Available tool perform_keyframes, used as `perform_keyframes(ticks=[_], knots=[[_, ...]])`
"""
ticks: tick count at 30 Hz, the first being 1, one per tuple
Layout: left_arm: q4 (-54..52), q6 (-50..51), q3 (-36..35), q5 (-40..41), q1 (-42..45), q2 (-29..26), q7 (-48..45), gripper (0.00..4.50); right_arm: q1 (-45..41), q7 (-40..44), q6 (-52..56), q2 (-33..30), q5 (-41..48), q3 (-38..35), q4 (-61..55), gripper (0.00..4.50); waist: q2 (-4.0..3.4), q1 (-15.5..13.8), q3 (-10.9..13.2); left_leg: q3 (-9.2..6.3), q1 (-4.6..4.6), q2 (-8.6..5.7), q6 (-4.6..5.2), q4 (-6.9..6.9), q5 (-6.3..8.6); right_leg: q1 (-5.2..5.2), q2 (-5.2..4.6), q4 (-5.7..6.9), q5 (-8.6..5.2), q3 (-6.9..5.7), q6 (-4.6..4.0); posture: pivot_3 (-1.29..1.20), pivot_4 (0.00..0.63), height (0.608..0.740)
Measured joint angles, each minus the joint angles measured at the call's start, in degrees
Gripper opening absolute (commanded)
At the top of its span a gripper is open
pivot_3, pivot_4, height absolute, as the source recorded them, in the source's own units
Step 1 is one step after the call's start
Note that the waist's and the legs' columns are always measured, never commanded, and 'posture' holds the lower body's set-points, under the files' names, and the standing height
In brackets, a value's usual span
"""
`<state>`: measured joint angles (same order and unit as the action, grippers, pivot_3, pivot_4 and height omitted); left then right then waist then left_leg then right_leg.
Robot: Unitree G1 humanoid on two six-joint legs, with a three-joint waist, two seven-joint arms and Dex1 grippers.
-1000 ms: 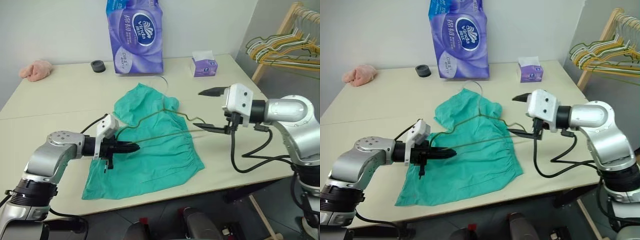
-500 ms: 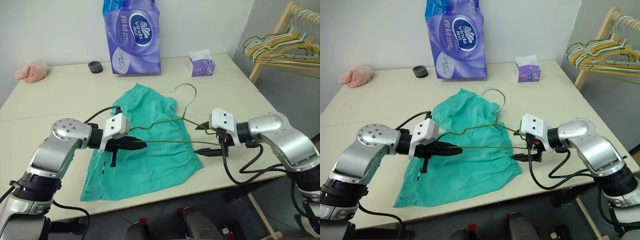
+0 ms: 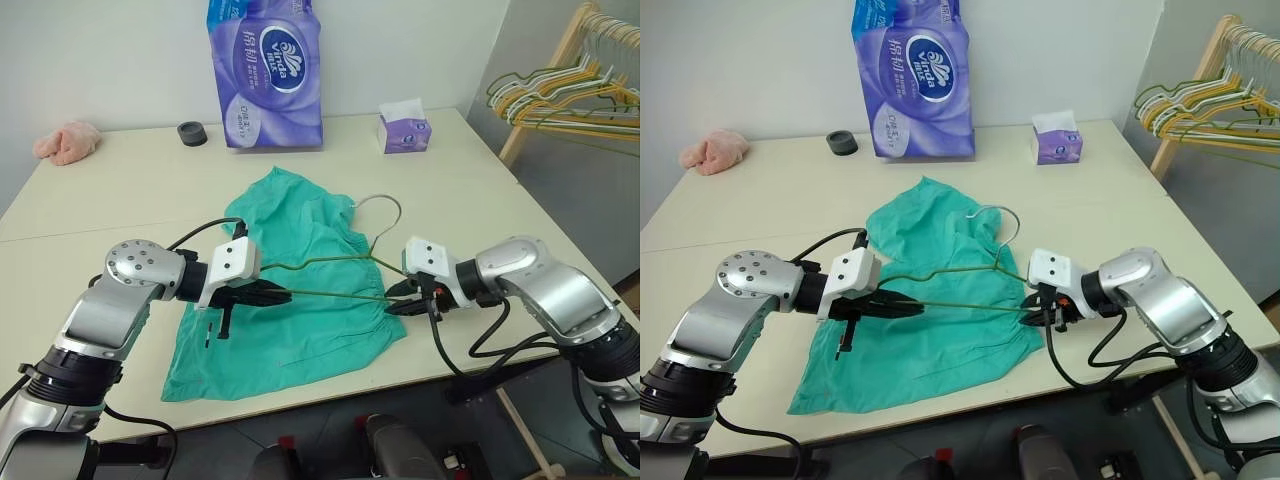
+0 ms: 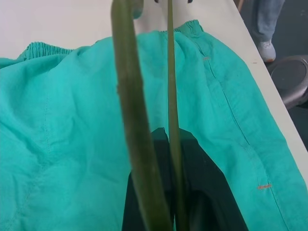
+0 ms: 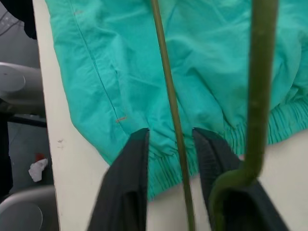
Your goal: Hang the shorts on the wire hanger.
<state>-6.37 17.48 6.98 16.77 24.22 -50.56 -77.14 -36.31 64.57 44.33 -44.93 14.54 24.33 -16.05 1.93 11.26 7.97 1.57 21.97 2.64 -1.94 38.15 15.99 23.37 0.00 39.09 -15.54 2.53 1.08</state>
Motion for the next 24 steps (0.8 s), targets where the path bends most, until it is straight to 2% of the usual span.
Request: perform_keyframes(ticks=[1, 2, 11, 12, 20, 24], knots=[[0.03, -0.03, 0.0, 0.01, 0.0, 0.0, -0.05, 0.0, 0.1, -0.27, 0.0, 0.01, -0.32, 0.21, 0.02, 0.14, 0.0, 0.0, 0.0, 0.0, 0.0, 0.0, 0.0, 0.0, 0.0, 0.0, 0.0, 0.0, 0.0, 0.0, 0.0, -0.21, 0.099, 0.74], [0.09, -0.05, 0.0, 0.01, 0.0, 0.02, -0.03, 0.0, 0.14, -0.41, -0.06, 0.02, -0.53, 0.42, -0.02, 0.03, 0.0, 0.0, 0.0, 0.0, 0.0, 0.0, 0.0, 0.0, 0.0, 0.0, 0.0, 0.0, 0.0, 0.0, 0.0, -0.21, 0.099, 0.74], [1.32, 0.21, -0.19, 0.57, -0.67, 1.01, 0.62, 0.0, 1.54, -1.48, 1.48, 0.87, 0.2, 0.01, -0.18, 0.03, 0.0, 0.0, 0.0, -0.01, 0.01, 0.0, 0.0, 0.02, 0.0, 0.0, 0.0, 0.01, 0.01, -0.01, -0.01, -0.21, 0.095, 0.74], [1.93, 1.01, -0.61, 1.19, -0.67, 1.73, 1.27, 0.51, 1.68, -1.82, 1.97, 1.05, 0.32, -0.42, -0.2, 0.0, 0.0, -0.01, 0.0, -0.01, 0.0, 0.0, 0.0, 0.02, 0.0, 0.0, 0.0, 0.03, 0.0, -0.01, 0.0, -0.21, 0.095, 0.74], [7.67, 3.66, -6.74, 3.6, -0.26, 4.89, 7.84, 2.77, 4.43, -5.26, 7.11, 1.14, 3.65, -7.6, -0.71, 0.0, 0.02, -0.04, -0.01, -0.04, 0.03, 0.0, 0.0, 0.05, 0.0, -0.01, -0.02, 0.02, 0.03, -0.02, -0.04, -0.22, 0.093, 0.74], [16.34, 8.67, -12.58, 6.41, 4.35, 5.86, 12.78, 2.77, 8.5, -7.27, 10.89, 0.98, 6.64, -12.71, -1.82, 0.0, 0.08, -0.04, -0.06, -0.09, 0.05, -0.02, 0.0, 0.06, 0.0, -0.01, 0.03, 0.03, 0.03, -0.1, -0.04, -0.22, 0.091, 0.74]])
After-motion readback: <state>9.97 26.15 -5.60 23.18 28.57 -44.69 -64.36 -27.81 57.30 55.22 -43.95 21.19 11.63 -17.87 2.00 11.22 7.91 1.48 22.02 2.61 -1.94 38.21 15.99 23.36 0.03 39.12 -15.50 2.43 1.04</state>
